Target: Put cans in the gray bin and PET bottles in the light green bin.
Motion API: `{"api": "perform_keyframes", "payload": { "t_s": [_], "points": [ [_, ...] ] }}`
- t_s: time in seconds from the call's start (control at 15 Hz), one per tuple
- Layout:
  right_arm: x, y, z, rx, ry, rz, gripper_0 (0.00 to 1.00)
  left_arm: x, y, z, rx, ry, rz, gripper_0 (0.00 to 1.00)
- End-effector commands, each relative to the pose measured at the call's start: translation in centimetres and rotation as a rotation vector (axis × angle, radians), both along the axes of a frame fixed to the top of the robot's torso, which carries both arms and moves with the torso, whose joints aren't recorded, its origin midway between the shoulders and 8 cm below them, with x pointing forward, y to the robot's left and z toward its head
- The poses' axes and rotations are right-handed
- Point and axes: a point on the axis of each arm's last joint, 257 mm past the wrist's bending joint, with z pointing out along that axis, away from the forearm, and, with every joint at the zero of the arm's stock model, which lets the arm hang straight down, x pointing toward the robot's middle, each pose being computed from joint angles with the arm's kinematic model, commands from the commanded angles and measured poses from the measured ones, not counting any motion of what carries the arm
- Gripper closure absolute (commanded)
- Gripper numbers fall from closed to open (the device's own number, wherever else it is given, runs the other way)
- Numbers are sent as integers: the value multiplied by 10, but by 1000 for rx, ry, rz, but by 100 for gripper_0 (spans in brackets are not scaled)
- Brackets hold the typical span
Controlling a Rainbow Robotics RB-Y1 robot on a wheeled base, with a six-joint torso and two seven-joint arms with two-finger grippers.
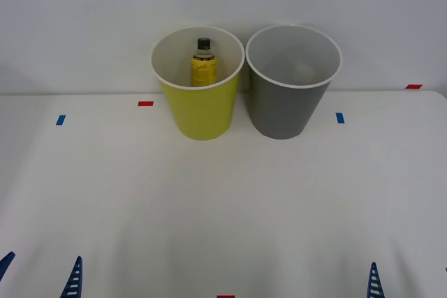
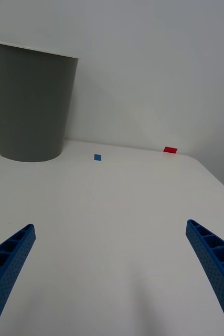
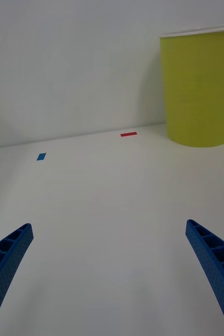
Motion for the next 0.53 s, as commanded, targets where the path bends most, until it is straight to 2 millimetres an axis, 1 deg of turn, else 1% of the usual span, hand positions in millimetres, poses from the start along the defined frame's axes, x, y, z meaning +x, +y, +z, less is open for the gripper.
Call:
{"api": "perform_keyframes", "payload": {
  "t_s": [0.07, 0.53],
  "points": [
    [0, 0, 0, 0, 0, 0, 0, 0, 0, 0, 0, 0, 0, 0],
    [0, 0, 0, 0, 0, 0, 0, 0, 0, 0, 0, 0, 0, 0]
  ]
}}
